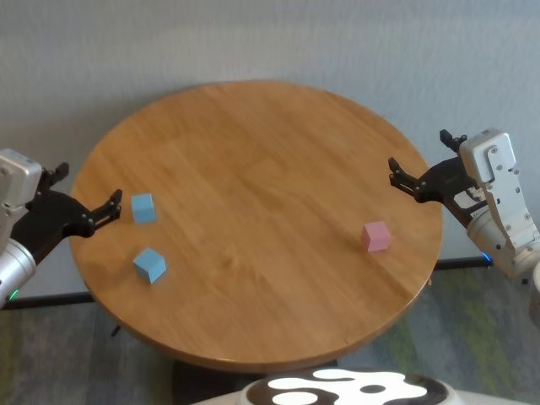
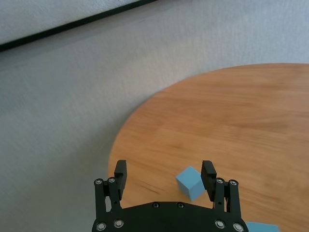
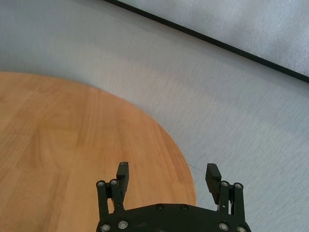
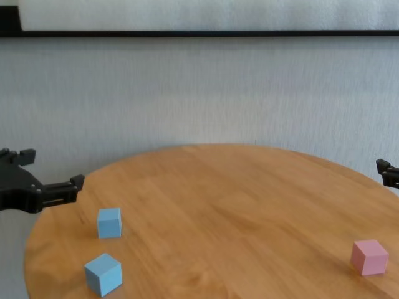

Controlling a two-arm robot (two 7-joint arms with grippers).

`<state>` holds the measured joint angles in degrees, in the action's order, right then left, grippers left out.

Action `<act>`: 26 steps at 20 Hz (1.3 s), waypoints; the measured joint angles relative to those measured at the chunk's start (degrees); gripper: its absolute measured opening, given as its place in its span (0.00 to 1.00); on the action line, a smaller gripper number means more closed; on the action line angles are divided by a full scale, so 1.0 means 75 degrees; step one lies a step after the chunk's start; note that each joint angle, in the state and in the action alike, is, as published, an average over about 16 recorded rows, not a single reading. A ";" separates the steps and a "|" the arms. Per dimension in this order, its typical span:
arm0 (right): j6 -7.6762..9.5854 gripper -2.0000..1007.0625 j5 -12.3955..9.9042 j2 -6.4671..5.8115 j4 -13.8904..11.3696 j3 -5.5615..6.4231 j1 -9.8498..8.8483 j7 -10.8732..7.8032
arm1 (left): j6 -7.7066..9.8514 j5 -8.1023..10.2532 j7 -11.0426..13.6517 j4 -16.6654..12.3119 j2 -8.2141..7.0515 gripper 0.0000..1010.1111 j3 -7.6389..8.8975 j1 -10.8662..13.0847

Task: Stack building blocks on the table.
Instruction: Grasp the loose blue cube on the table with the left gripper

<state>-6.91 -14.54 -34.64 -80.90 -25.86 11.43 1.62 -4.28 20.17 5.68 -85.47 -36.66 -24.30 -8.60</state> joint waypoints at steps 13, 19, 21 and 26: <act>0.0000 1.00 0.0000 0.0000 0.0000 0.0000 0.0000 0.0000 | 0.0733 0.1020 0.2206 -0.0602 -0.0520 0.99 -0.0058 0.0313; 0.0000 1.00 0.0000 0.0000 0.0000 0.0000 0.0000 0.0000 | 0.0985 0.1025 0.2721 -0.0416 -0.0472 0.99 -0.0241 0.0197; 0.0000 1.00 0.0000 0.0000 0.0000 0.0000 0.0000 0.0000 | 0.1062 0.1005 0.2792 -0.0341 -0.0425 0.99 -0.0276 0.0162; 0.0000 1.00 0.0000 0.0000 0.0000 0.0000 0.0000 0.0000 | 0.1274 0.0930 0.2843 -0.0181 -0.0284 0.99 -0.0303 0.0091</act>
<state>-6.91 -14.54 -34.64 -80.90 -25.86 11.43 1.62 5.28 27.14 27.00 -86.83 -38.79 -26.57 -7.92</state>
